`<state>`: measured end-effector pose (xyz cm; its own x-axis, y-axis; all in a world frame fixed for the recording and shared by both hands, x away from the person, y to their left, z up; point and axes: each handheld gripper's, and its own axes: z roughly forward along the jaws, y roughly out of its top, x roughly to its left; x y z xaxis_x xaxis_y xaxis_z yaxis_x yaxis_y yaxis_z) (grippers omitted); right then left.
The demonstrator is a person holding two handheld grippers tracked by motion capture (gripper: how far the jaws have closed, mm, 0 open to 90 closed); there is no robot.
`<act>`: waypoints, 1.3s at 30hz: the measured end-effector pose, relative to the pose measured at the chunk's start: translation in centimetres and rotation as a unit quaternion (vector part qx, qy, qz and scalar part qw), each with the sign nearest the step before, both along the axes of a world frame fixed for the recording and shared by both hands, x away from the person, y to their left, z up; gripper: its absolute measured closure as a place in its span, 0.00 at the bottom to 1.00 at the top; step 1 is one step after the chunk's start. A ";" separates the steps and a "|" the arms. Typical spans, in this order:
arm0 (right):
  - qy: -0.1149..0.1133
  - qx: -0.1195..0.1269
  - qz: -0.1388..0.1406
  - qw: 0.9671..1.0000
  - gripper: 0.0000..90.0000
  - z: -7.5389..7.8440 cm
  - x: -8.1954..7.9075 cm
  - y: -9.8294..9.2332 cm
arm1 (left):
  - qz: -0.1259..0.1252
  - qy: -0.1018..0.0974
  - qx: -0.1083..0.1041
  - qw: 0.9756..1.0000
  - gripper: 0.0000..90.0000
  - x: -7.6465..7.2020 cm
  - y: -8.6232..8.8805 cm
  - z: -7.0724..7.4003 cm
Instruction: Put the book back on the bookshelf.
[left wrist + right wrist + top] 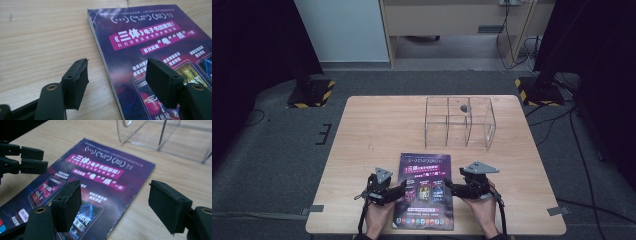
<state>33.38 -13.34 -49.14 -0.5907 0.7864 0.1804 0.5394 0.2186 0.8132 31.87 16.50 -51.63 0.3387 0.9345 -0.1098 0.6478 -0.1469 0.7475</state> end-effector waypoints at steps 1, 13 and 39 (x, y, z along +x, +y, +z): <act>0.007 0.000 0.000 1.000 0.30 -0.2 -0.1 0.2 | -0.001 0.001 0.002 1.000 0.38 0.0 0.0 -0.1; 0.042 -0.024 0.015 0.999 0.30 -2.7 -0.5 2.0 | -0.005 0.016 0.012 1.000 0.40 0.1 -0.8 -0.9; 0.043 -0.034 0.010 0.998 0.30 -3.7 -1.0 3.0 | -0.006 0.018 0.001 1.000 0.37 -0.2 -2.0 -1.3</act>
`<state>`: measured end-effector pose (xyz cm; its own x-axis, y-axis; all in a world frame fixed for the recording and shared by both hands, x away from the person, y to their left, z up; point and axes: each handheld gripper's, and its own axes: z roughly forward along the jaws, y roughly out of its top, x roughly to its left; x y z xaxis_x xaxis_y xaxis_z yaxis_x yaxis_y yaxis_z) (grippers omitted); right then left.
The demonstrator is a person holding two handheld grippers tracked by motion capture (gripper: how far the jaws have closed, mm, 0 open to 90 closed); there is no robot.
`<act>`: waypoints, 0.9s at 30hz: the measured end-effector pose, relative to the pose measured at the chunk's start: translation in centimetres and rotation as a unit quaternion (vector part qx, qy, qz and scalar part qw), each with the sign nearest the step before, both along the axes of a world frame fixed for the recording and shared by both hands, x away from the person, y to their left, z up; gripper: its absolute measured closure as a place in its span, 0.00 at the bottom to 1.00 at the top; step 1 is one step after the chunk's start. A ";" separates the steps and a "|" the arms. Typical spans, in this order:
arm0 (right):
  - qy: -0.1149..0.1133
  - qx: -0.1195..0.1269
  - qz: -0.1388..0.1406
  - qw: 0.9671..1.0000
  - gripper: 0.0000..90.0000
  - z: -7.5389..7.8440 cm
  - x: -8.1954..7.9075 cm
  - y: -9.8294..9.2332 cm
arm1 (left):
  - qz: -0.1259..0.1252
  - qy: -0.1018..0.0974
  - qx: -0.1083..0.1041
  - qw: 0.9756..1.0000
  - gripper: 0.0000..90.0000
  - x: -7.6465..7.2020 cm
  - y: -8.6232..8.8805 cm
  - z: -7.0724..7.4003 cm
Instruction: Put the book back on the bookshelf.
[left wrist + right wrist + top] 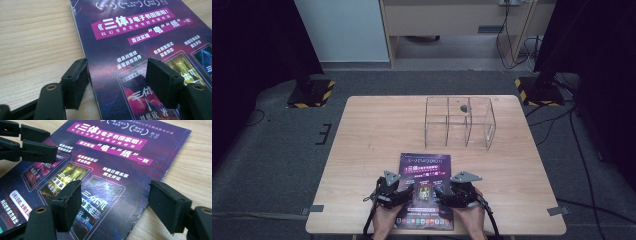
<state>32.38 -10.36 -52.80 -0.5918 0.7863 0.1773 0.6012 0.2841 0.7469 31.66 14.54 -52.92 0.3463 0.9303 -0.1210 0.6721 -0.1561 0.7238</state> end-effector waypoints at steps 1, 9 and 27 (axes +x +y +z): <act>0.001 0.001 -0.002 1.000 0.30 0.0 0.0 0.0 | 0.001 0.001 -0.002 1.000 0.37 0.0 0.0 0.0; 0.010 -0.001 -0.012 1.000 0.30 -0.1 0.0 0.1 | 0.005 -0.003 -0.003 1.000 0.37 0.0 0.0 -0.1; 0.000 0.022 -0.033 0.999 0.28 -0.8 -0.4 0.0 | 0.037 -0.001 -0.057 0.998 0.40 0.0 0.4 -0.2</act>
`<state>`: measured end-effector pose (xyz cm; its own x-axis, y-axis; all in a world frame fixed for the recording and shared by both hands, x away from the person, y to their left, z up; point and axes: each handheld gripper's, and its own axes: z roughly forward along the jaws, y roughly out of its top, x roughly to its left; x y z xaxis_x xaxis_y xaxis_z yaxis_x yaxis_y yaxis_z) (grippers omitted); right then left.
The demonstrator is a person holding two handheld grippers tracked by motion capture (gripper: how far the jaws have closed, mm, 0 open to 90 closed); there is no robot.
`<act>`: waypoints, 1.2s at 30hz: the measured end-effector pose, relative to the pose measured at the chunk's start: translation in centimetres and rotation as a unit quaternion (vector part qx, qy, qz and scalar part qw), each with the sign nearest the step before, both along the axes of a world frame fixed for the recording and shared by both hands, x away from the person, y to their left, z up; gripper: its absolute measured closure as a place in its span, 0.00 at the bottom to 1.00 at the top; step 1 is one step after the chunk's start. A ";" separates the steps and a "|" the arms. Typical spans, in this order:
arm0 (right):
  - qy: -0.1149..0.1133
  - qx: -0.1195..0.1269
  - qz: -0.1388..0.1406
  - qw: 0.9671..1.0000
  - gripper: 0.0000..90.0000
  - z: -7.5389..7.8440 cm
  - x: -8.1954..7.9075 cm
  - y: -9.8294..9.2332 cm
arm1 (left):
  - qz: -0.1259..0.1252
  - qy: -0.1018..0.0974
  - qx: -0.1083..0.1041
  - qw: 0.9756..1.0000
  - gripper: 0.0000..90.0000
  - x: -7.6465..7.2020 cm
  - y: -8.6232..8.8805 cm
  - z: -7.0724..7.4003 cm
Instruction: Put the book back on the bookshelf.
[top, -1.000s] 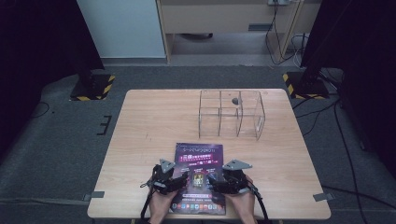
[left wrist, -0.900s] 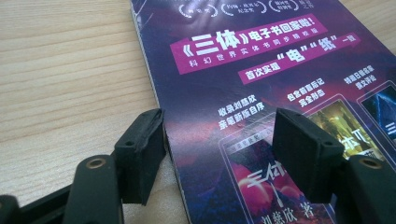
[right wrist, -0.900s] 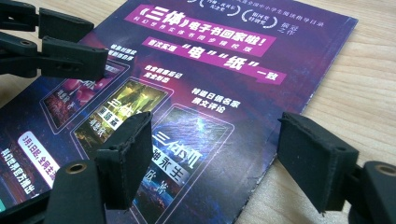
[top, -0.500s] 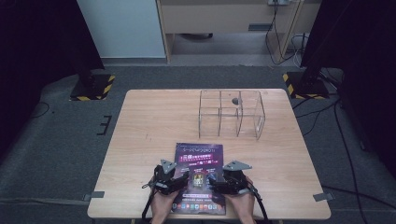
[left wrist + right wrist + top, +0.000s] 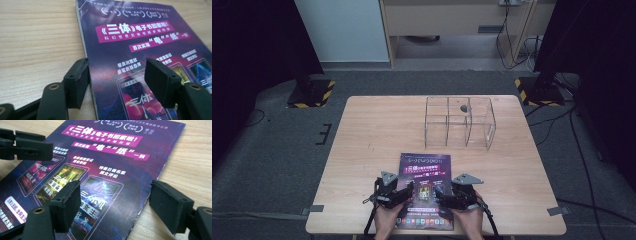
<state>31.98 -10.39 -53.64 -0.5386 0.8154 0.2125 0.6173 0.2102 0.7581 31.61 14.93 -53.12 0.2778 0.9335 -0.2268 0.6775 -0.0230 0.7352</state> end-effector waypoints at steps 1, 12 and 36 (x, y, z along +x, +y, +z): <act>0.000 0.003 -0.003 1.000 0.28 0.0 0.0 0.0 | 0.003 0.001 -0.010 1.000 0.40 0.0 0.1 0.0; 0.007 0.029 -0.009 1.000 0.28 -0.1 0.1 -0.4 | -0.020 -0.023 -0.102 0.994 0.42 -0.8 1.3 1.2; 0.009 0.035 -0.006 0.999 0.28 -0.2 0.2 -0.6 | -0.084 -0.005 -0.055 0.995 0.56 0.0 0.8 1.6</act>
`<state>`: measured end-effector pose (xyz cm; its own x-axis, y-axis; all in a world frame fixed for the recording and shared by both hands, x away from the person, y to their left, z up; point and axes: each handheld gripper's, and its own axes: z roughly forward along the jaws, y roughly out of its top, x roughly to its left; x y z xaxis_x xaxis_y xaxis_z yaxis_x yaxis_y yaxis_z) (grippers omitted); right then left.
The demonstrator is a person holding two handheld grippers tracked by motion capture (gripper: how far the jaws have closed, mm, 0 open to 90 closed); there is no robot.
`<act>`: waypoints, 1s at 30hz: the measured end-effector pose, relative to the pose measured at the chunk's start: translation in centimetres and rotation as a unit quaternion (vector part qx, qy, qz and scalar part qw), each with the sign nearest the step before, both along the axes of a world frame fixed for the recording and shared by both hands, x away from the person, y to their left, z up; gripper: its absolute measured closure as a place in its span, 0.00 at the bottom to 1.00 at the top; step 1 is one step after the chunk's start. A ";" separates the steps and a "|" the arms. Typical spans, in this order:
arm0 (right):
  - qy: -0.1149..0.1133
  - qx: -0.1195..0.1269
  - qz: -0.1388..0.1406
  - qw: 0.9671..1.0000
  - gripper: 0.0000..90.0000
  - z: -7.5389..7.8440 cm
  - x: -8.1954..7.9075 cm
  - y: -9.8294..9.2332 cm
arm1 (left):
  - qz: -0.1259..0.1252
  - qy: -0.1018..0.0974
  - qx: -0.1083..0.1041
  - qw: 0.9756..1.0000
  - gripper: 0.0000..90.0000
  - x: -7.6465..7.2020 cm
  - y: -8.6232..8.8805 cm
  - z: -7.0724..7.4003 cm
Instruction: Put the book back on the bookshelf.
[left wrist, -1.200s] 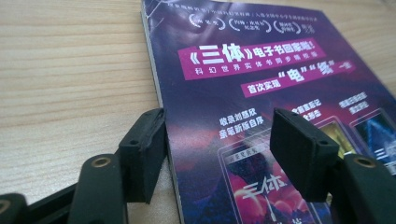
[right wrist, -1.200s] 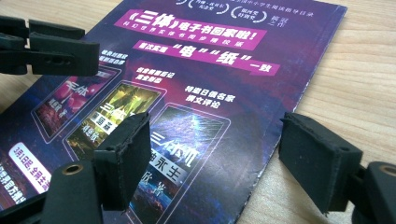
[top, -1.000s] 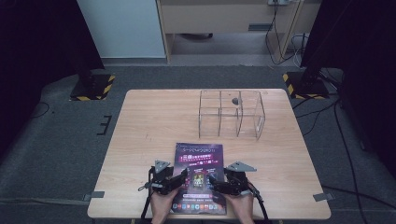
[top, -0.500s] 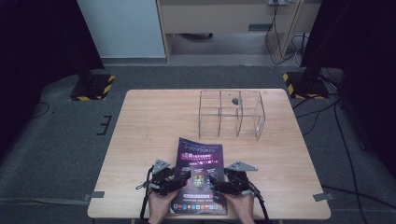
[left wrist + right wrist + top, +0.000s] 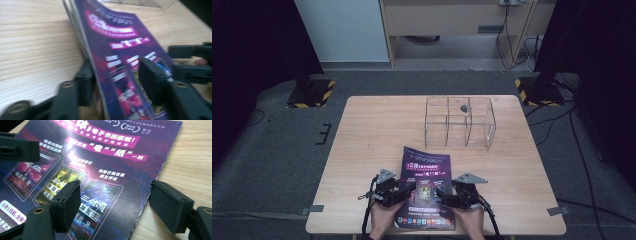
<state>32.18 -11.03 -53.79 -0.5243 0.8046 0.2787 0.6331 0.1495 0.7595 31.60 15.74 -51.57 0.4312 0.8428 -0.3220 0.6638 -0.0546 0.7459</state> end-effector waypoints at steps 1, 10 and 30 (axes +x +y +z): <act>-0.001 -0.002 -0.001 1.000 0.28 0.0 0.0 0.0 | 0.003 0.000 0.004 1.000 0.60 0.0 0.1 0.0; 0.002 0.003 0.001 1.000 0.28 0.0 0.0 0.0 | 0.016 -0.037 0.027 0.999 0.88 -0.5 -0.2 0.4; 0.011 0.064 0.038 0.997 0.23 0.8 1.2 -1.7 | -0.002 -0.140 -0.011 0.990 0.94 -2.4 -0.5 3.8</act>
<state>33.37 -12.69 -52.99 -0.5749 0.7202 0.3884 0.6402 0.1003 0.7616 29.17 15.24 -47.74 0.5088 0.8357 -0.2067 0.4298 -0.0385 0.9021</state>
